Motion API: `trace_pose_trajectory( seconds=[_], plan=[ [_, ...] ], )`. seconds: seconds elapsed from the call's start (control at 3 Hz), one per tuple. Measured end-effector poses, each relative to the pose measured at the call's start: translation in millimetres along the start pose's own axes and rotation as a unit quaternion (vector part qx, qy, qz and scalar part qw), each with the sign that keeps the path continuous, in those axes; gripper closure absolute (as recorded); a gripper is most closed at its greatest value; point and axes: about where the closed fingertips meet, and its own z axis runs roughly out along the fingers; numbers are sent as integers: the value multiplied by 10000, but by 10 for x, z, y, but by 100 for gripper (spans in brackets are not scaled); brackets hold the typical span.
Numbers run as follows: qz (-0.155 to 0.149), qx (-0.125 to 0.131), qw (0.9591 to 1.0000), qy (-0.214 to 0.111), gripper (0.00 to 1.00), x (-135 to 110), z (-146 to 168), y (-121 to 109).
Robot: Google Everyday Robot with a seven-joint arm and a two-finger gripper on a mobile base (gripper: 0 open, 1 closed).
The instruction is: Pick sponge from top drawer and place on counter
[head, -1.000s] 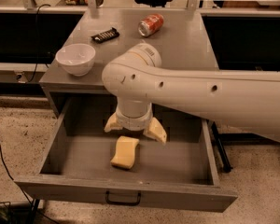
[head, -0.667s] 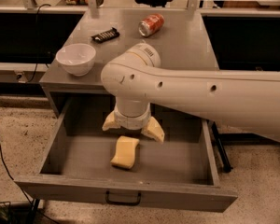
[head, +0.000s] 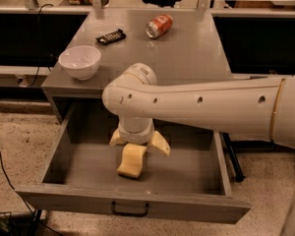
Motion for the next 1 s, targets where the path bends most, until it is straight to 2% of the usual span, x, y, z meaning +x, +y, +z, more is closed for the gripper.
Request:
trace_pose_trajectory(
  seconds=[0.33, 0.67, 1.0],
  plan=[
    [-123, -115, 9999, 8, 0, 0, 386, -52],
    [-178, -86, 9998, -23, 0, -13, 602, -101],
    [-243, -27, 9997, -67, 18, -34, 706, -157]
  ],
)
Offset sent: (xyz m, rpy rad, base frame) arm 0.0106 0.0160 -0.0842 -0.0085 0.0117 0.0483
